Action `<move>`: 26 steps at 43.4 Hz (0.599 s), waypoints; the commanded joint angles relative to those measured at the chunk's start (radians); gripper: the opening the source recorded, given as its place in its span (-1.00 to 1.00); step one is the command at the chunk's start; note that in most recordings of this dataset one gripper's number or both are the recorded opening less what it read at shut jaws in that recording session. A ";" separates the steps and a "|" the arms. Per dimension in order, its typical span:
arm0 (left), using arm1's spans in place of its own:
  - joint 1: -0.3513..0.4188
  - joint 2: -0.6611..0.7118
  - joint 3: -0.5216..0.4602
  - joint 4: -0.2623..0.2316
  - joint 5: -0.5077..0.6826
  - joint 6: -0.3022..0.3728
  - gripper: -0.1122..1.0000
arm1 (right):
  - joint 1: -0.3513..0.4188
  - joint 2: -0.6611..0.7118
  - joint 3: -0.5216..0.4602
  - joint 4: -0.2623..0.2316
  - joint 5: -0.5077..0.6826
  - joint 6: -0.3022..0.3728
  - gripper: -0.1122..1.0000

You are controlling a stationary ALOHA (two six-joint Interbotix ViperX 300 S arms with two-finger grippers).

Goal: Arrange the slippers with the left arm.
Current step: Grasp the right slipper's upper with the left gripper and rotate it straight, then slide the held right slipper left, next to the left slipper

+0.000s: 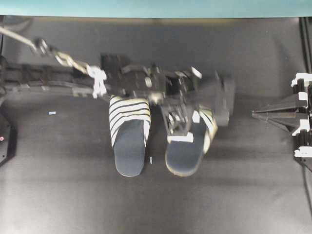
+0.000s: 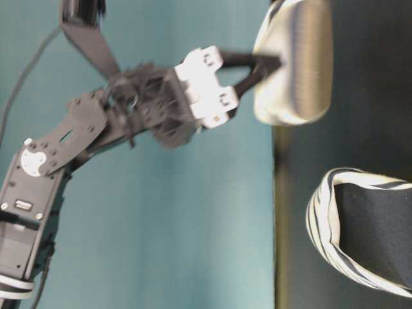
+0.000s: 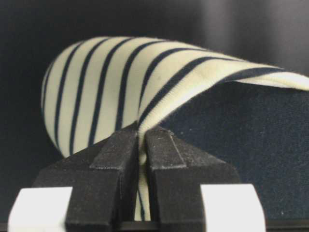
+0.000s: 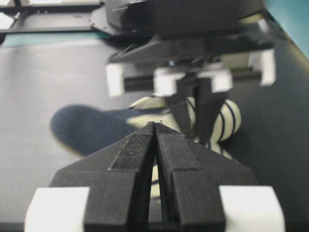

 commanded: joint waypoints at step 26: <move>0.011 -0.067 0.210 0.002 -0.144 -0.067 -0.77 | -0.003 -0.003 0.000 0.003 -0.023 0.000 -0.80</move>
